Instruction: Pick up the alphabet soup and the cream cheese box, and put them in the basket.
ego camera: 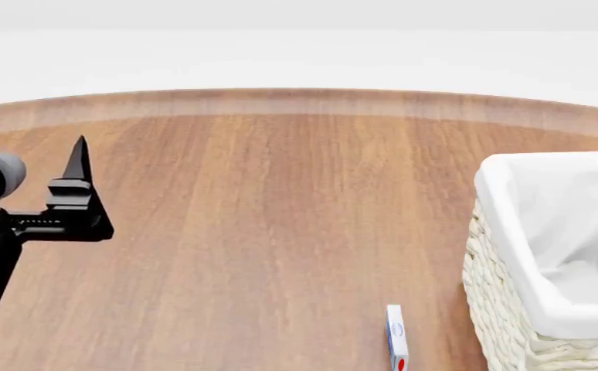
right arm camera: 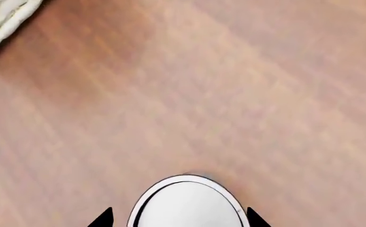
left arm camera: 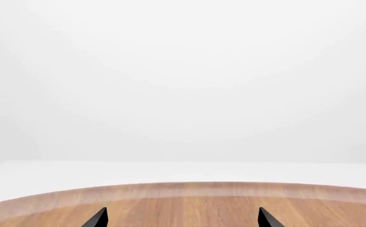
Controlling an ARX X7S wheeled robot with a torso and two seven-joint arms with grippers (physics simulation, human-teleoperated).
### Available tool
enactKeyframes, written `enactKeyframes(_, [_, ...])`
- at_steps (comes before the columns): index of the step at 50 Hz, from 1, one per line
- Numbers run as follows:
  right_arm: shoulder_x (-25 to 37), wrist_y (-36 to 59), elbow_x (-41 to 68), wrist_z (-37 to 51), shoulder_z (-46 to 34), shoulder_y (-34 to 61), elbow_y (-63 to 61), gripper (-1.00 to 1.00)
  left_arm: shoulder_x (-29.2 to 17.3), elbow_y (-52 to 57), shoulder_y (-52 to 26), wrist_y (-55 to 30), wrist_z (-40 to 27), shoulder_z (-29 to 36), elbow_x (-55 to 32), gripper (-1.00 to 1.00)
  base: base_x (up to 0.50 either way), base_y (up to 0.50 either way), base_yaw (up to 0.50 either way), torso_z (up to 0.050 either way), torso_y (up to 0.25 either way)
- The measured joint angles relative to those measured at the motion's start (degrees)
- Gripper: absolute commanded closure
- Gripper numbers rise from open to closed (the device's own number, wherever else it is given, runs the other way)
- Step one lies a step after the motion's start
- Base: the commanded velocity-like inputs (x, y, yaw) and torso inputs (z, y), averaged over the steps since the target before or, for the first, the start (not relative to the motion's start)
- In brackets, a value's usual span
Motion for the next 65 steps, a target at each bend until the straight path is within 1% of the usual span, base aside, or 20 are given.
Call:
enactKeyframes(7, [-0.1, -0.5, -1.7, -1.6, -1.0, 0.4, 1.6, -1.00, -0.2, -0.2, 0.2, 0.4, -0.1, 0.1, -0.1, -1.00, 0.00, 0.00, 0.00, 0.000, 0.000])
enactKeyframes(8, [-0.1, -0.5, -1.9, -1.8, -1.1, 0.4, 1.8, 1.00, -0.2, -0.2, 0.2, 0.4, -0.1, 0.1, -0.1, -1.00, 0.00, 0.00, 0.00, 0.000, 0.000])
enactKeyframes(25, [0.6, 0.7, -5.3, -1.0, -2.3, 0.9, 1.9, 1.00, -0.5, -0.5, 0.5, 1.0, -0.4, 0.4, -0.5, -1.00, 0.00, 0.00, 0.00, -0.001, 0.000])
enactKeyframes(29, [0.9, 0.9, -3.2, -0.6, -2.8, 1.4, 1.3, 1.00, -0.5, -0.6, 0.5, 1.0, -0.5, 0.5, -0.6, -1.00, 0.00, 0.00, 0.00, 0.000, 0.000])
enactKeyframes(33, [2.4, 1.9, 1.1, 2.1, -2.9, 2.5, -0.9, 1.00, -0.6, -0.6, 0.5, 1.1, -0.6, 0.5, -0.7, -1.00, 0.00, 0.00, 0.00, 0.000, 0.000])
enactKeyframes(42, [9.0, 2.1, 16.6, 14.2, -2.0, 6.9, -6.7, 1.00, -0.8, -0.4, 0.3, 0.8, -0.9, 0.6, -1.0, -1.00, 0.00, 0.00, 0.00, 0.000, 0.000])
enactKeyframes(50, [15.4, 0.4, 27.3, 23.2, -2.2, 11.2, -10.7, 1.00, -1.0, -0.1, 0.0, 0.5, -1.2, 0.5, -1.4, -1.00, 0.00, 0.00, 0.00, 0.000, 0.000])
enactKeyframes(58, [22.2, -2.5, 35.2, 29.4, -4.3, 17.2, -13.5, 1.00, -1.1, -0.2, -0.1, 0.6, -1.4, 0.6, -1.6, -1.00, 0.00, 0.00, 0.00, 0.000, 0.000])
enactKeyframes(65, [28.2, -5.2, 38.8, 31.6, -10.2, 26.6, -14.7, 1.00, -1.1, -0.3, 0.0, 0.8, -1.5, 0.9, -1.6, -1.00, 0.00, 0.00, 0.00, 0.000, 0.000])
